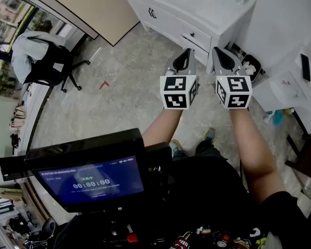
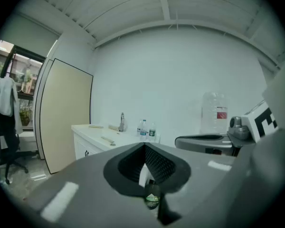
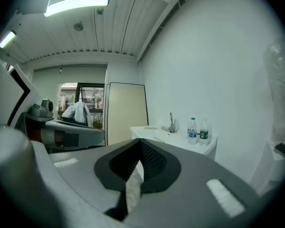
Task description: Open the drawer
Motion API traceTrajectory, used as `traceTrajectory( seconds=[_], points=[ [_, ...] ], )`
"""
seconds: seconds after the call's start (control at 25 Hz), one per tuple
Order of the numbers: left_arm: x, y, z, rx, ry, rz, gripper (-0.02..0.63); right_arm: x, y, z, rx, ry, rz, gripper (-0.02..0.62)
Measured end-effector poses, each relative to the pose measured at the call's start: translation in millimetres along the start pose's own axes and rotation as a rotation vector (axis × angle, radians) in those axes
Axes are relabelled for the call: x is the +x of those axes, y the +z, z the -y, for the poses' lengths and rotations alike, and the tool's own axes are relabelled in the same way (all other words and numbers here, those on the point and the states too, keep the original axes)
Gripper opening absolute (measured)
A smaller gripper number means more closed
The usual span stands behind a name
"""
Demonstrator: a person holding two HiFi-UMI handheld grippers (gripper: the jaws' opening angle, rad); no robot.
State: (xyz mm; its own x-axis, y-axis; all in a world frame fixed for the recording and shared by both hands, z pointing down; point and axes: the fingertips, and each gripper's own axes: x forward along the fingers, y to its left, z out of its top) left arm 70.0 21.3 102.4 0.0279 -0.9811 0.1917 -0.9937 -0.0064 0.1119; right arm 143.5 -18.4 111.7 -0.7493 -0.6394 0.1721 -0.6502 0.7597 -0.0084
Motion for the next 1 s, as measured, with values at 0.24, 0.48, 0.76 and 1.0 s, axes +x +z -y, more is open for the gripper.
traceTrajectory(
  seconds=[0.24,0.48,0.76,1.0],
  points=[
    [10.7,-5.1,-4.5,0.026,-0.005,0.000,0.000,5.7,-1.4,4.1,0.001,0.003,0.024,0.023],
    [35.9,-14.6,1.2,0.029,-0.007,-0.020,0.000,17.1,-13.7,22.8,0.012,0.005,0.014,0.025],
    [71.0,-42.1,-17.9,0.030,0.021,-0.066,0.000,52.4,-37.4,37.7,0.014,0.027,-0.014,0.025],
    [131.9,-61.2,-68.2,0.055,-0.078,-0.110,0.000,116.1,-61.6,40.4,0.042,-0.041,-0.040,0.025]
  ],
)
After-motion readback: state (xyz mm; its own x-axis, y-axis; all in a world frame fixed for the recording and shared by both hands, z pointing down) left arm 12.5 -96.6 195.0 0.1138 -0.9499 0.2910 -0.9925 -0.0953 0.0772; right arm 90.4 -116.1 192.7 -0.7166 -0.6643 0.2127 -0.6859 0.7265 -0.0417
